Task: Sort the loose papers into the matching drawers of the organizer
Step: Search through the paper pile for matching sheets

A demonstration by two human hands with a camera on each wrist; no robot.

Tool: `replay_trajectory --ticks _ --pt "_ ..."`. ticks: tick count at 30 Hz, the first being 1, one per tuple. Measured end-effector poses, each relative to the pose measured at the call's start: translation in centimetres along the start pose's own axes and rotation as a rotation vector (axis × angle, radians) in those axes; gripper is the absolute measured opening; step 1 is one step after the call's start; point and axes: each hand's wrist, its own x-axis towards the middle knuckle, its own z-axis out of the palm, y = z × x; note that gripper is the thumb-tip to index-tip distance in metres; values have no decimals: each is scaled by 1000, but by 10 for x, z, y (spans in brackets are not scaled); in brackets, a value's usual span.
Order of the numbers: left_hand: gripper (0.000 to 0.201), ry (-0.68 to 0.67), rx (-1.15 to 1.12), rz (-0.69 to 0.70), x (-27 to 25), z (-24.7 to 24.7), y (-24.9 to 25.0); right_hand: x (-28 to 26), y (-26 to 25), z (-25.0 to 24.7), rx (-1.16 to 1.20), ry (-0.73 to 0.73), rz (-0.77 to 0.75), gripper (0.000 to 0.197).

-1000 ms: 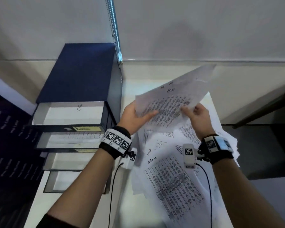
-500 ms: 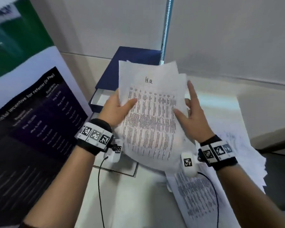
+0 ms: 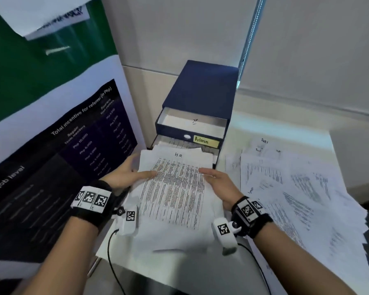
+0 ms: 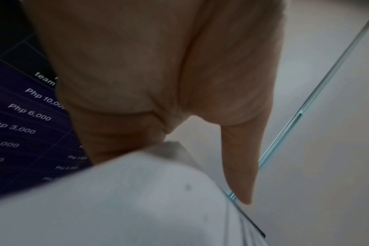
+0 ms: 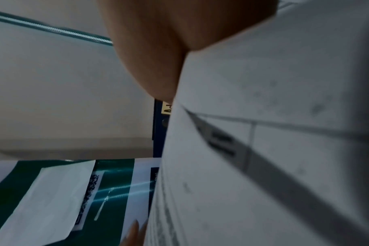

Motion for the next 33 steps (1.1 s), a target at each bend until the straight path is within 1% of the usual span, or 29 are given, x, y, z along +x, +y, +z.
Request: replay_trajectory --ticks 1,2,3,5,6,7,8,10,11,12,13,14,15,17,19,20,21,23,24,25,26,28,30,33 --pt "116 1 8 -34 2 -2 -5 2 -3 -1 3 30 -8 30" --pt "124 5 16 -53 7 -5 -11 5 -8 -2 -1 64 -24 30" --pt "122 10 0 -62 9 -4 -12 10 -14 -4 -8 110 -32 30" --pt "102 37 -68 -61 15 3 -13 23 -24 -8 -39 178 -12 29" --pt "92 53 -112 -42 18 8 -11 27 -27 -11 -33 169 16 30" --pt "84 83 -164 -34 22 12 -10 31 -26 -15 -3 135 52 34" --pt "79 118 -191 -14 27 17 -9 32 -25 -20 24 82 96 45" --pt "79 204 -247 -6 36 23 -10 23 -20 -30 19 -52 183 73" --pt "80 233 -284 -14 39 28 -8 18 -16 -33 1 -115 201 78" --pt "81 259 -313 -17 43 31 -8 13 -12 -36 -3 -160 209 76" --pt "79 268 -327 -20 45 35 -6 11 -7 -37 24 -175 201 70" --pt "76 266 -313 -31 47 39 -4 10 -5 -35 72 -157 183 60" --pt "74 246 -275 -56 50 41 -4 14 -5 -33 133 -96 160 46" --pt "65 165 -173 -106 56 41 -2 30 -5 -29 148 70 110 22" --pt "42 109 -127 -83 65 38 -3 48 -8 -26 113 187 78 12" --pt "30 122 -125 -53 71 37 -3 56 -9 -28 84 203 67 11" --pt "20 153 -149 -21 75 36 0 59 -13 -29 61 184 68 12" --pt "13 243 -199 33 86 37 7 57 -23 -30 83 50 148 21" --pt "13 288 -206 45 92 39 11 57 -26 -29 105 -30 192 25" --pt "14 321 -213 47 98 40 14 56 -29 -28 121 -83 204 26" --pt "16 343 -232 46 104 42 18 57 -30 -27 128 -97 193 24" --pt "18 356 -244 37 116 45 23 63 -31 -23 160 -48 146 18" --pt "21 369 -178 37 123 47 26 68 -33 -21 221 -39 109 16" --pt "24 375 -54 84 126 55 31 65 -26 -37 308 -94 75 15"
